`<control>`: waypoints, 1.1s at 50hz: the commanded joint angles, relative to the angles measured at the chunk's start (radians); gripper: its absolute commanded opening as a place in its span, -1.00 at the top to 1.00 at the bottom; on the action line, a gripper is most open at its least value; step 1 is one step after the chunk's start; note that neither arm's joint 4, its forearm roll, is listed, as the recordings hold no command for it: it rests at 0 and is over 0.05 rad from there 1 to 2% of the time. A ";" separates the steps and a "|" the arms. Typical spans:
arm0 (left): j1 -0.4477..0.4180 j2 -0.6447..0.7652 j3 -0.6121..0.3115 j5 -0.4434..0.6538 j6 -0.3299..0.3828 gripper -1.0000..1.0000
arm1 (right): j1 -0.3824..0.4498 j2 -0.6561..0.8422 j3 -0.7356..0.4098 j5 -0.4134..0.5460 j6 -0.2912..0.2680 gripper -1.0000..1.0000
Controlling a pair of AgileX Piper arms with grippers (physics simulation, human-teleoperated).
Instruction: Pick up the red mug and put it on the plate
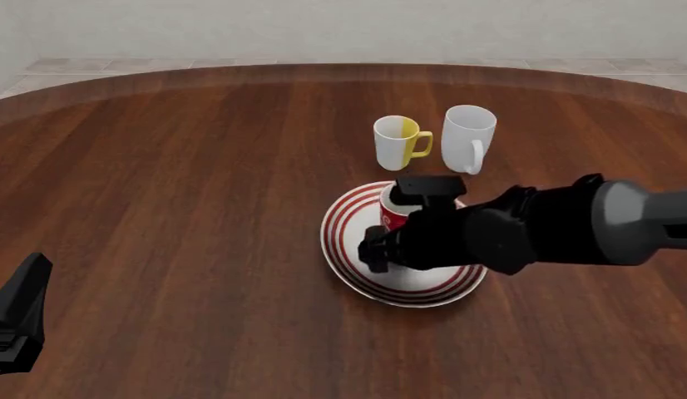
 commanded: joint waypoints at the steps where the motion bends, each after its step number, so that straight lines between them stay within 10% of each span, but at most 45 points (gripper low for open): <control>1: 0.000 0.000 0.000 0.000 0.000 -1.00 | 0.002 -0.019 -0.004 0.020 -0.008 -1.00; 29: 0.000 0.000 0.000 0.000 0.000 -1.00 | -0.081 -0.452 0.151 0.198 -0.086 -1.00; 55: 0.000 0.000 0.000 0.000 0.000 -1.00 | -0.116 -1.110 0.119 0.666 -0.146 -1.00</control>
